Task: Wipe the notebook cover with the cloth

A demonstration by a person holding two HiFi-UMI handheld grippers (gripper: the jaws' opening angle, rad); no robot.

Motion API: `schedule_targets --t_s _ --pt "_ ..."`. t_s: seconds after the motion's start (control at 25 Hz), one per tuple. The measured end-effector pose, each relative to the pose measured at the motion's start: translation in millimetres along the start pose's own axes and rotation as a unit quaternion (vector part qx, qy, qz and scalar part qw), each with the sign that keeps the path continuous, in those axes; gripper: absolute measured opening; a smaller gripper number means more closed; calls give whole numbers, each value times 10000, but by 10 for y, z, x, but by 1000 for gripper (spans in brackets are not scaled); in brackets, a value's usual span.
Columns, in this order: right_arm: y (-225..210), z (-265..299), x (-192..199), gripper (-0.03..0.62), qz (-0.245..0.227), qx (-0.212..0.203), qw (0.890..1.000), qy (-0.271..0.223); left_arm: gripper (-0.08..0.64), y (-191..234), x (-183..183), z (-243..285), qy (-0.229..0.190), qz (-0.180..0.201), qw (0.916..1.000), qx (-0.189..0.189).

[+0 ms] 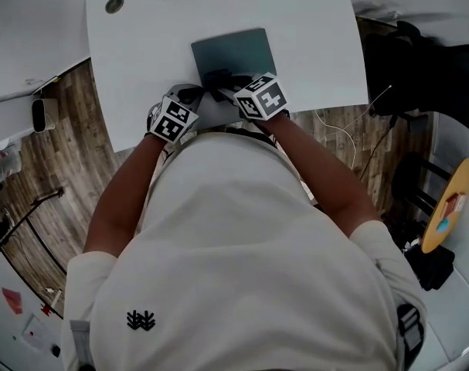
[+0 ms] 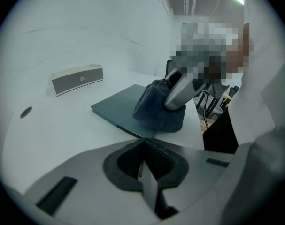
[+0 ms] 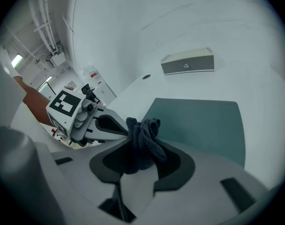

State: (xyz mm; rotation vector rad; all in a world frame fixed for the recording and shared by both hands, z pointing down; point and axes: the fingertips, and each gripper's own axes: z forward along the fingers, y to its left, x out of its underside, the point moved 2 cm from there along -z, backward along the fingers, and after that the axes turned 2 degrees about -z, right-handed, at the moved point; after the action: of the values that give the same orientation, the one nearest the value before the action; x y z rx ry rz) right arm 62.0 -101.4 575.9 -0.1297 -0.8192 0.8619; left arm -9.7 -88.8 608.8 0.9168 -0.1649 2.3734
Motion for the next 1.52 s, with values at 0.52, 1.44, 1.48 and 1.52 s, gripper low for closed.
schedule_targets --t_s 0.52,1.44,1.48,1.52 --pt "-686 -578 354 137 631 602 9962 -41 6 -4 13 3 14 -33 10000 85" --pt "-290 -308 -195 135 228 235 9993 169 6 -38 -27 37 78 -28 9998 195" --pt "-222 -202 -244 135 210 160 9995 170 6 -38 -25 37 82 -30 9998 202" --pt "-163 -104 -287 135 206 90 9996 173 6 -38 -24 39 84 -31 9997 209"
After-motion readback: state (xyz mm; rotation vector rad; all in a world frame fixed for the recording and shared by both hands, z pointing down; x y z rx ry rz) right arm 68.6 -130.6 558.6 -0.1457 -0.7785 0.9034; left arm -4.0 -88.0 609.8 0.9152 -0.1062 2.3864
